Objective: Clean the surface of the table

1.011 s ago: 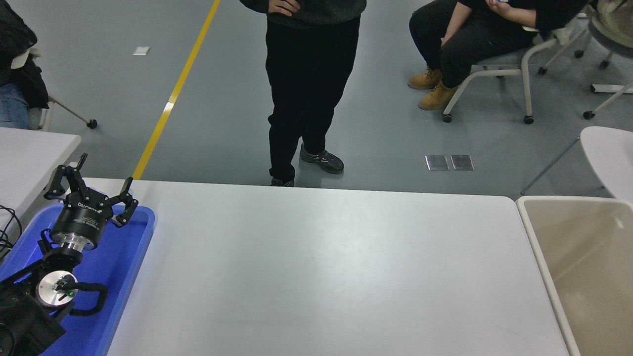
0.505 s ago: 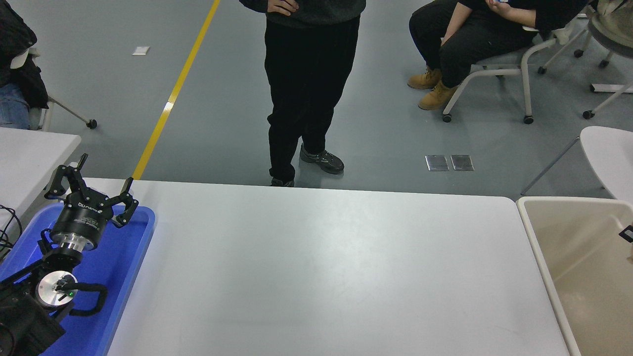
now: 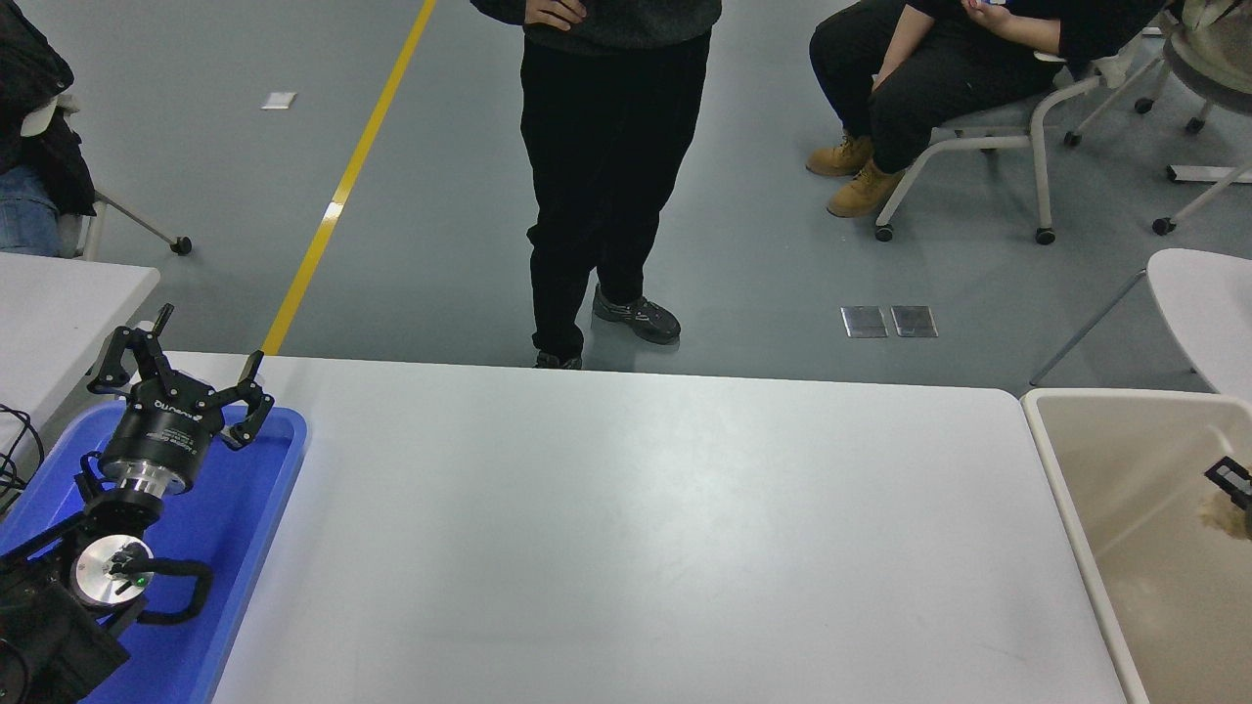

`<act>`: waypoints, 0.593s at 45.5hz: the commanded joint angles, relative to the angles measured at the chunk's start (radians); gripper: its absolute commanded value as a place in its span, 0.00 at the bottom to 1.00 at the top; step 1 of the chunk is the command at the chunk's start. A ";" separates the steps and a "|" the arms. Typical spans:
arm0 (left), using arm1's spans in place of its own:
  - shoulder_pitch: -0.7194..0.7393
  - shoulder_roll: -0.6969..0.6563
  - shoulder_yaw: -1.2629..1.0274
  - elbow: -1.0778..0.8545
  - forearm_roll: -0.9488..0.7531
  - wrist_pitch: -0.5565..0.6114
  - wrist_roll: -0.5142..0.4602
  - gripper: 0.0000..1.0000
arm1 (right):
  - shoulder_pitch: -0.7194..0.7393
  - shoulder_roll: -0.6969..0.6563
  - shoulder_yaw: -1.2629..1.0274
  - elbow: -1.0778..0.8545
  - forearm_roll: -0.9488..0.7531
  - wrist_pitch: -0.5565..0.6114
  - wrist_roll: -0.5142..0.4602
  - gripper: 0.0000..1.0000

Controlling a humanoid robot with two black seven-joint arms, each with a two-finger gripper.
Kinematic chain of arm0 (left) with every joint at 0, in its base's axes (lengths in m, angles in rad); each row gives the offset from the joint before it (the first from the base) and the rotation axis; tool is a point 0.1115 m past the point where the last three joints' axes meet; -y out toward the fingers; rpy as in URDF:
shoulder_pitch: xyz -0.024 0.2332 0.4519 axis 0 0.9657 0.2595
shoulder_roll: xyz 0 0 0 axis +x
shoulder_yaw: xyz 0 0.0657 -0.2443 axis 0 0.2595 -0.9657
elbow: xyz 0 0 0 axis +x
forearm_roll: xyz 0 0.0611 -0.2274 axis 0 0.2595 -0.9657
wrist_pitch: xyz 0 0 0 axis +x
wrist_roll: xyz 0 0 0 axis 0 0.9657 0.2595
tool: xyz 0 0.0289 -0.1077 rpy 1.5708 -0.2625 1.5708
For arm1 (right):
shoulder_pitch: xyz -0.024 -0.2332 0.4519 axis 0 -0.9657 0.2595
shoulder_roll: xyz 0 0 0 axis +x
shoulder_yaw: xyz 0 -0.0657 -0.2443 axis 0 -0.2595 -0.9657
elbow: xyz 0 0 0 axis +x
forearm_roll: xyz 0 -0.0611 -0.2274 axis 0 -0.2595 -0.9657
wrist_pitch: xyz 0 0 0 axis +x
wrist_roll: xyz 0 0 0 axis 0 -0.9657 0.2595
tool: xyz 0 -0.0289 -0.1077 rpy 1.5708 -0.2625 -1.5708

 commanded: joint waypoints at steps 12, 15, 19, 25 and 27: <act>0.000 0.000 0.000 -0.001 0.000 0.000 0.000 1.00 | 0.042 -0.029 0.017 0.012 0.012 0.000 0.000 1.00; 0.000 0.000 0.000 -0.001 0.000 0.000 0.000 1.00 | 0.044 -0.034 0.017 0.013 0.029 0.000 0.001 1.00; 0.000 0.000 0.000 -0.001 0.000 0.000 0.000 1.00 | 0.047 -0.045 0.017 0.027 0.078 0.000 0.009 1.00; 0.000 0.000 0.000 0.001 0.000 0.000 0.000 1.00 | 0.050 -0.091 0.020 0.101 0.142 -0.005 0.012 1.00; 0.000 0.000 0.000 0.001 0.000 0.000 0.000 1.00 | 0.059 -0.114 0.025 0.128 0.154 -0.006 0.012 1.00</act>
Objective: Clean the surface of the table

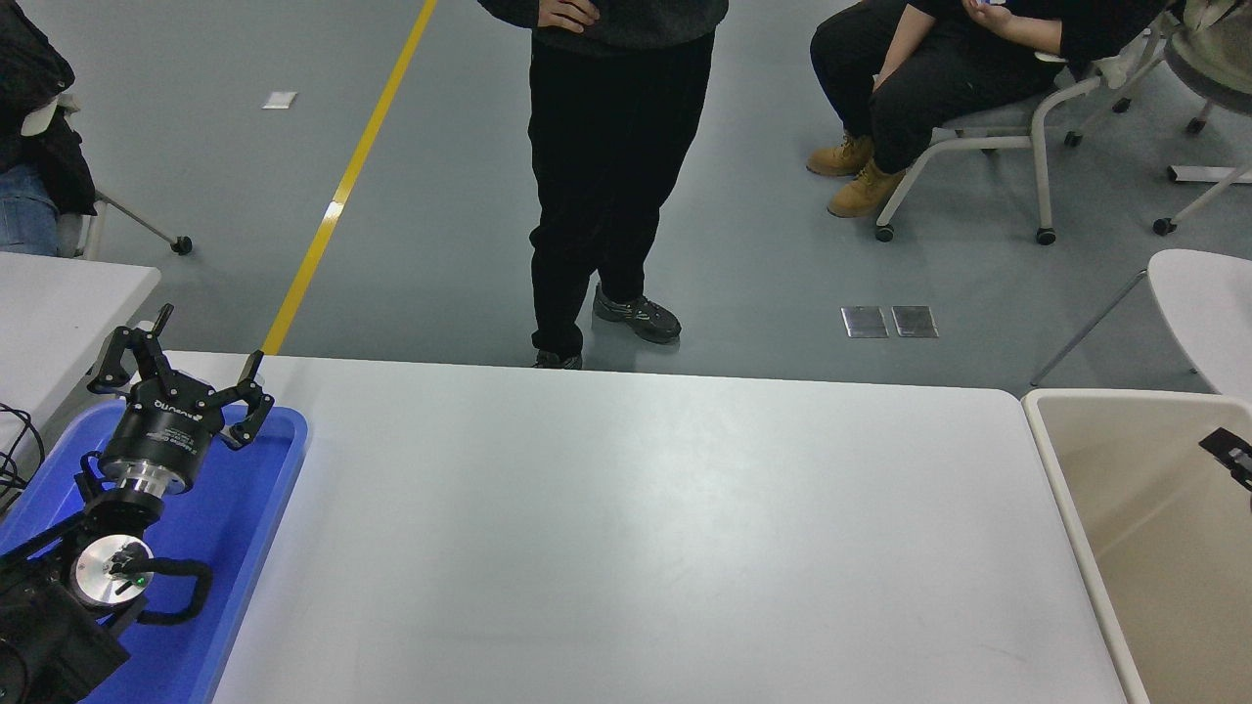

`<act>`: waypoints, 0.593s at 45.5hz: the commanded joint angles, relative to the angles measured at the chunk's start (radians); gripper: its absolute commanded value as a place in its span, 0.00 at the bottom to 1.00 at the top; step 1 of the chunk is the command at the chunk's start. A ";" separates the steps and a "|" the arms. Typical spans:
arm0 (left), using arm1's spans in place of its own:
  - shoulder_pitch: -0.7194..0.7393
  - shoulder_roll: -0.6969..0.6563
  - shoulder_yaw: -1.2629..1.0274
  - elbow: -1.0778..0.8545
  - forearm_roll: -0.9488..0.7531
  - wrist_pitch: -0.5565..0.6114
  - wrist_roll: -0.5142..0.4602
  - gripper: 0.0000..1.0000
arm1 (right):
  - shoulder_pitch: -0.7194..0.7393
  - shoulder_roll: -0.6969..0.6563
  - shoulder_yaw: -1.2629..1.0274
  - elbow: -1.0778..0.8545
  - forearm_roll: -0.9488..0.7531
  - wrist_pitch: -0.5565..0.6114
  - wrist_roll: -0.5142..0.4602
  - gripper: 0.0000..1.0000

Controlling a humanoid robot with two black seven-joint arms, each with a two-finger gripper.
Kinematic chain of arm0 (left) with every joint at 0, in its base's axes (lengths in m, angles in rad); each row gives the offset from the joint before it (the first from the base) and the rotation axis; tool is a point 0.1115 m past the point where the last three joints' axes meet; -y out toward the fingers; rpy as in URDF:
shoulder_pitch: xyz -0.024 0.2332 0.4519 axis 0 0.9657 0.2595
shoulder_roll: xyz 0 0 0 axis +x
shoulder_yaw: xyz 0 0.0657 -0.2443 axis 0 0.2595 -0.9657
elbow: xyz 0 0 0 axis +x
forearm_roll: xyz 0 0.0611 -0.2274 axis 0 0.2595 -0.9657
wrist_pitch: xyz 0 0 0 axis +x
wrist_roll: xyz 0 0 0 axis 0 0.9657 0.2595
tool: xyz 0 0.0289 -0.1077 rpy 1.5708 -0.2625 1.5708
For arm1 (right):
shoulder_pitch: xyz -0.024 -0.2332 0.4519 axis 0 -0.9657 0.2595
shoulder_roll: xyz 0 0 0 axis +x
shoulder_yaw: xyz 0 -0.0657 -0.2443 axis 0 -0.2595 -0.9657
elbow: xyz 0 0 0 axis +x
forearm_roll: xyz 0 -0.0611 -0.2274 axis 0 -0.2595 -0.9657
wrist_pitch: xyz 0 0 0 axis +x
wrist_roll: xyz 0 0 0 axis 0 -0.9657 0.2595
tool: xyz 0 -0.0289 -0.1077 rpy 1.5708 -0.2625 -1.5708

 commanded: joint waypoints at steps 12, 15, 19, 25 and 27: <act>0.000 -0.001 0.000 -0.001 0.000 0.000 0.000 1.00 | 0.070 -0.205 0.222 0.373 0.094 -0.004 0.005 1.00; 0.000 0.000 0.000 -0.001 0.000 0.000 0.000 1.00 | 0.070 -0.211 0.291 0.435 0.094 -0.007 0.005 1.00; 0.000 0.000 0.000 -0.001 0.000 0.000 0.000 1.00 | 0.067 -0.210 0.378 0.488 0.094 -0.016 0.007 1.00; 0.000 0.000 0.000 -0.001 0.000 -0.002 0.000 1.00 | 0.048 -0.171 0.513 0.534 0.115 -0.031 0.005 1.00; 0.000 -0.001 0.000 -0.001 0.000 -0.002 0.000 1.00 | 0.035 -0.153 0.549 0.547 0.154 -0.048 0.005 1.00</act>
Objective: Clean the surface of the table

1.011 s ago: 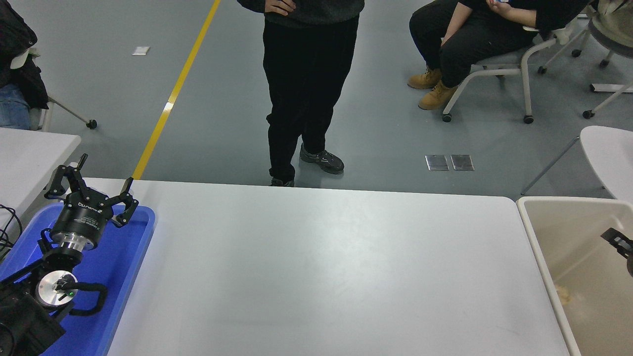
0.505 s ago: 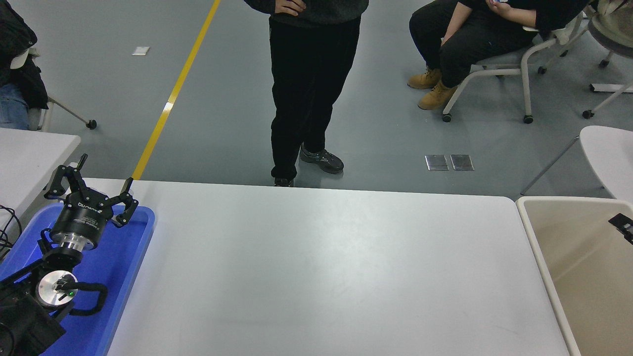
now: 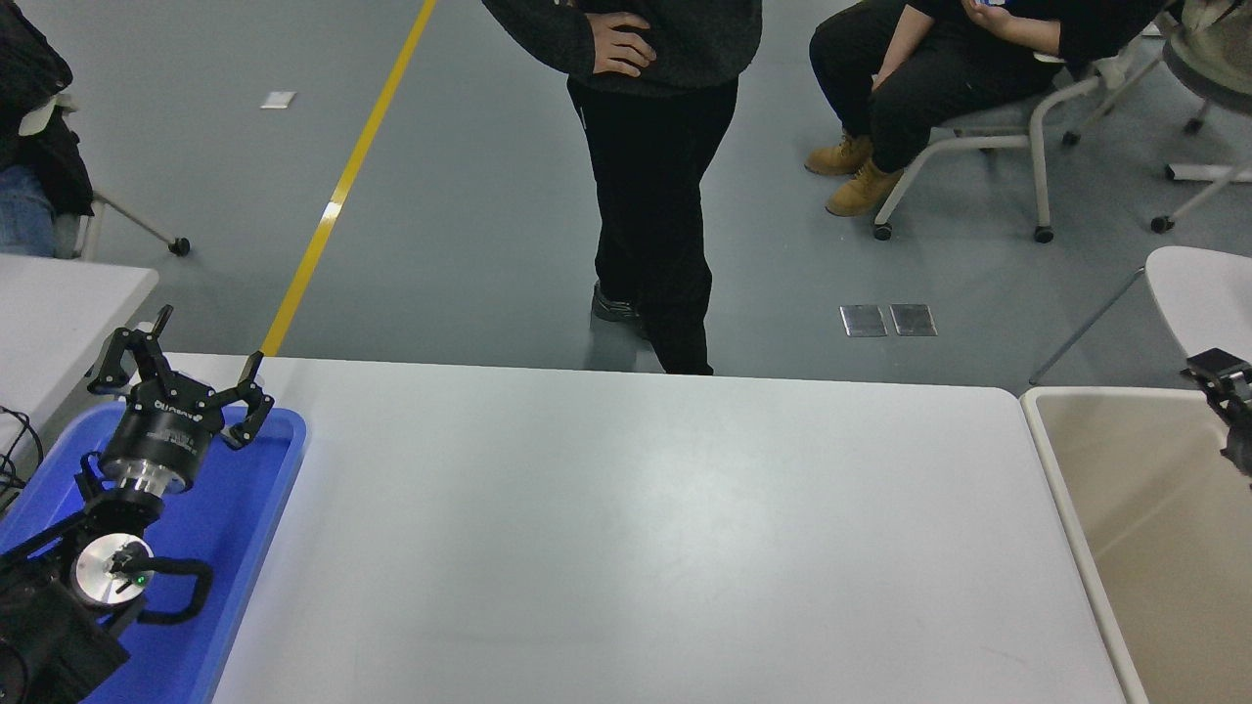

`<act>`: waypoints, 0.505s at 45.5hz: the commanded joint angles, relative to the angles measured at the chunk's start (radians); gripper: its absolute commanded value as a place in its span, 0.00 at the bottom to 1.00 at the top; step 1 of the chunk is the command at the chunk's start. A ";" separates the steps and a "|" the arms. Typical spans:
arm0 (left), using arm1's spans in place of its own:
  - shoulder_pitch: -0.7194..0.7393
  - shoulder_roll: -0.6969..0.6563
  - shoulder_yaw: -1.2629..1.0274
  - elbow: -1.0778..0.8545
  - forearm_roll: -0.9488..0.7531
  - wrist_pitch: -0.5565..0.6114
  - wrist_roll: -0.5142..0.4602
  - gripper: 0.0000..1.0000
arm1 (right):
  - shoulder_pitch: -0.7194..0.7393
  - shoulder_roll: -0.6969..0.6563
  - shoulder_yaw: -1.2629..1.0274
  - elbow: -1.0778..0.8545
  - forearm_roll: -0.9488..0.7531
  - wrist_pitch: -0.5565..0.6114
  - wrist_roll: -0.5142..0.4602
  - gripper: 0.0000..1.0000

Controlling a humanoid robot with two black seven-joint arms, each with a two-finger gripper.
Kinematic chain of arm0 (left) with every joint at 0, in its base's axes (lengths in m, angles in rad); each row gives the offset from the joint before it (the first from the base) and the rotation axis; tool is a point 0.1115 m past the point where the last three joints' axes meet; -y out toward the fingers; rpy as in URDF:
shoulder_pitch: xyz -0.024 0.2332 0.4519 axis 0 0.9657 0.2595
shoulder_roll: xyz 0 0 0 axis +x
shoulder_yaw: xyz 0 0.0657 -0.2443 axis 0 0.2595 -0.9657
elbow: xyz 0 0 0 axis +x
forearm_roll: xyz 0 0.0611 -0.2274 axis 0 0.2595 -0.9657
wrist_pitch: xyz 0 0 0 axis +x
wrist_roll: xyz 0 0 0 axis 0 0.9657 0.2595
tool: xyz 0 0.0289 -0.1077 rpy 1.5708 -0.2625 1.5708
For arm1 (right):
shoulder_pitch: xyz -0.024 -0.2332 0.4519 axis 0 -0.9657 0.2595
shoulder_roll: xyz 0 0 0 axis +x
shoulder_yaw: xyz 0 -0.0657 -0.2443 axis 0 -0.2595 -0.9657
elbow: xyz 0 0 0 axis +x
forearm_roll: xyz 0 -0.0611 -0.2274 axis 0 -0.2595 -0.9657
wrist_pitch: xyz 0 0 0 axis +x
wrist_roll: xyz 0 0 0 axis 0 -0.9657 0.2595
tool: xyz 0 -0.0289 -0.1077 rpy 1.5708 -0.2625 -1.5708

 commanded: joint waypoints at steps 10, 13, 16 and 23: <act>0.000 0.000 0.000 0.000 0.000 0.000 0.000 1.00 | -0.055 0.150 0.297 0.145 0.297 -0.085 0.012 1.00; 0.000 -0.001 0.000 0.000 0.000 0.000 0.000 1.00 | -0.070 0.188 0.343 0.144 0.319 -0.091 0.027 1.00; 0.000 -0.001 0.000 0.000 0.000 -0.002 0.000 1.00 | -0.086 0.229 0.408 0.141 0.325 -0.099 0.033 1.00; 0.000 0.000 0.000 0.000 0.000 -0.002 0.000 1.00 | -0.118 0.318 0.523 0.135 0.325 -0.114 0.035 1.00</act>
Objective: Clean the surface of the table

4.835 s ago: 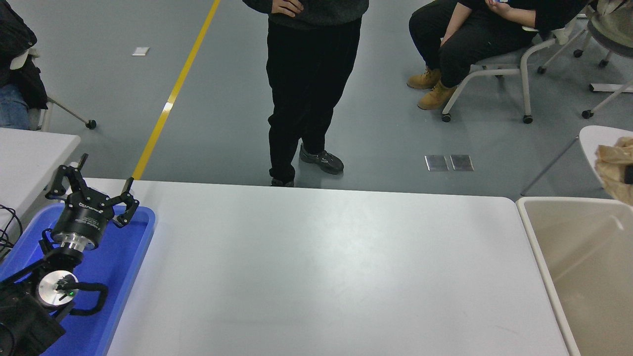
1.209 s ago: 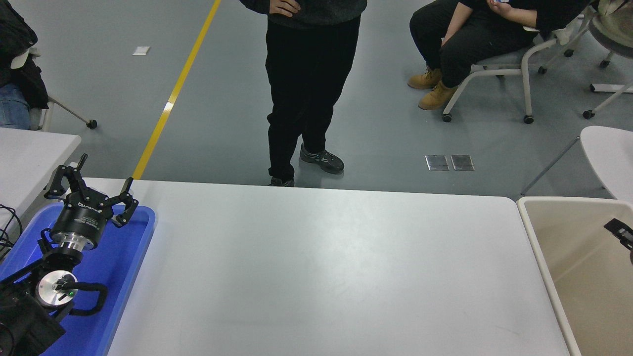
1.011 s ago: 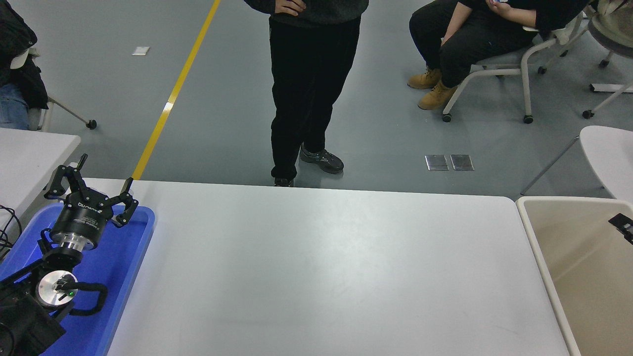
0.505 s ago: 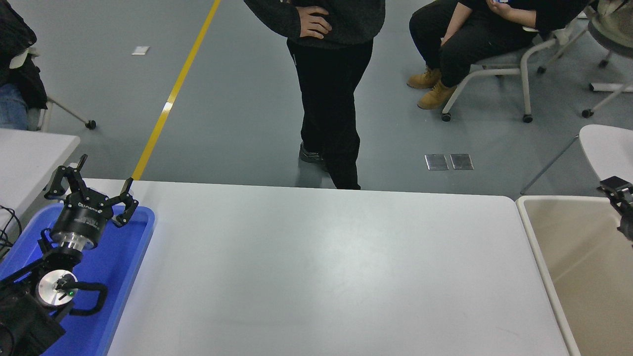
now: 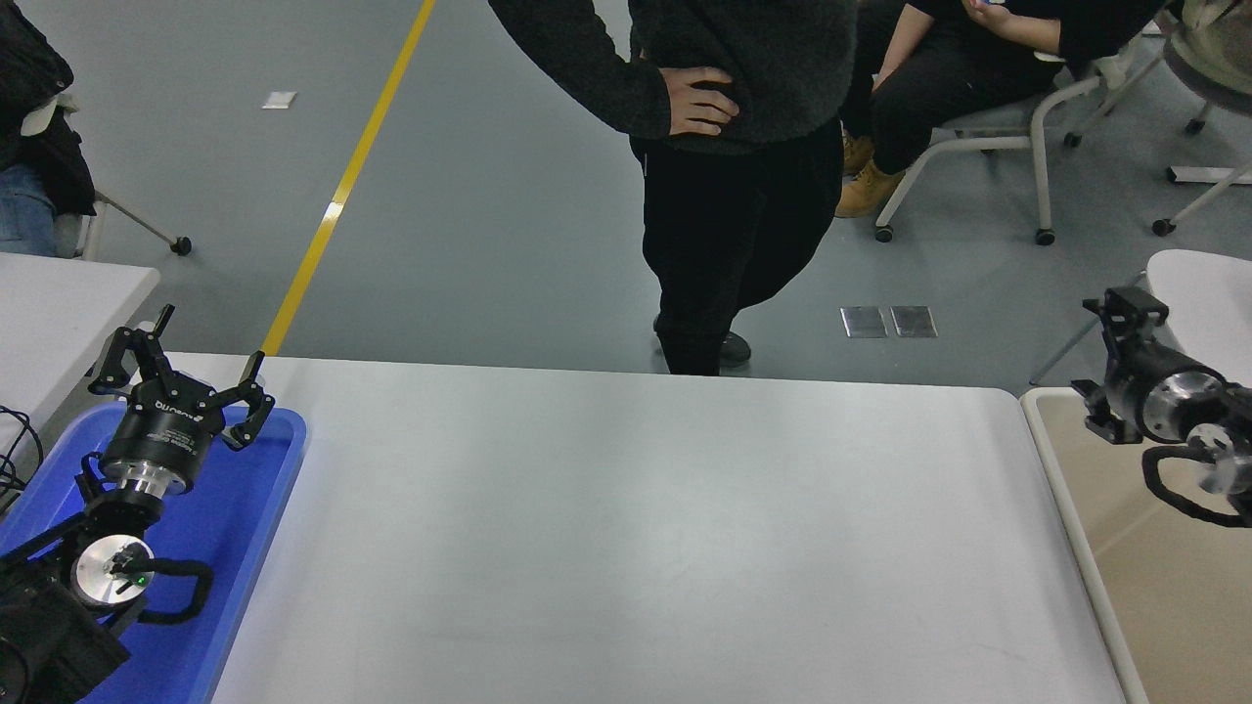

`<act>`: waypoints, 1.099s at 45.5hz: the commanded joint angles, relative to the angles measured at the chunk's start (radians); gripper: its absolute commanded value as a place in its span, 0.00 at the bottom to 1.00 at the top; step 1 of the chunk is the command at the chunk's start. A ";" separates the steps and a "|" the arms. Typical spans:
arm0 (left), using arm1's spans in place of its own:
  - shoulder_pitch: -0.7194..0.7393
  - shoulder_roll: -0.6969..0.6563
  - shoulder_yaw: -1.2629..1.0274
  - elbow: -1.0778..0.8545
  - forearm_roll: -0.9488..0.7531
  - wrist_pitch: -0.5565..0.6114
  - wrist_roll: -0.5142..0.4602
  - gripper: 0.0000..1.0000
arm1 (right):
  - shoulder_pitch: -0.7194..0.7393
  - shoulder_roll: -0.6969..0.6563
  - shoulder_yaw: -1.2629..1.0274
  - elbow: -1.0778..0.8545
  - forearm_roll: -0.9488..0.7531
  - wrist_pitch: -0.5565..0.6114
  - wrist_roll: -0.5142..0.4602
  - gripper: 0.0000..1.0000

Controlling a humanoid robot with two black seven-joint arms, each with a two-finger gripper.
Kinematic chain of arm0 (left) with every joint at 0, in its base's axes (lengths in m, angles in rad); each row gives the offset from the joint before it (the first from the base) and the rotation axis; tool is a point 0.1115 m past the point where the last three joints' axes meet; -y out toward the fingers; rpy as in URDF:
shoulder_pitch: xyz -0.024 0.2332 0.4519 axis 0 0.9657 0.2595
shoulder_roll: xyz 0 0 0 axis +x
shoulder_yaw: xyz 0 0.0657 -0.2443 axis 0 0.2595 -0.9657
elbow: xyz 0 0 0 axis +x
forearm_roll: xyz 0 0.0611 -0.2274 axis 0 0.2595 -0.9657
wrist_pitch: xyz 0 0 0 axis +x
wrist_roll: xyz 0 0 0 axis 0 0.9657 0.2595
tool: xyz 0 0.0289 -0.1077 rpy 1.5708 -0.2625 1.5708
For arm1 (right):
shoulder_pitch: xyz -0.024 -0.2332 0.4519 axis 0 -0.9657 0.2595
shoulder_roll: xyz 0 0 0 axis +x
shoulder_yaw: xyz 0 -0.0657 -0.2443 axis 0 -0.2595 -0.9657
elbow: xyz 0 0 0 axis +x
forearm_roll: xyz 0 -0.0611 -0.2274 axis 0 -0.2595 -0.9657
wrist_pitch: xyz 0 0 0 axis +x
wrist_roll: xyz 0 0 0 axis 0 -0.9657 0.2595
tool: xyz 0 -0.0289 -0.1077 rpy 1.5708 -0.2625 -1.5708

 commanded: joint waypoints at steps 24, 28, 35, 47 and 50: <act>0.000 -0.001 0.000 0.000 0.000 0.001 0.000 1.00 | -0.118 0.299 0.328 0.001 0.115 -0.025 0.054 1.00; 0.000 0.001 0.000 0.001 0.000 -0.001 0.000 1.00 | -0.119 0.302 0.328 0.001 0.162 -0.023 0.065 1.00; 0.000 -0.001 0.000 0.000 0.000 -0.001 0.000 1.00 | -0.129 0.302 0.324 -0.004 0.169 -0.020 0.084 1.00; 0.000 0.001 0.000 0.000 0.000 0.001 0.000 1.00 | -0.129 0.300 0.313 -0.004 0.169 -0.020 0.088 1.00; 0.000 -0.001 0.000 0.000 0.000 -0.001 0.000 1.00 | -0.129 0.300 0.310 -0.003 0.167 -0.019 0.088 1.00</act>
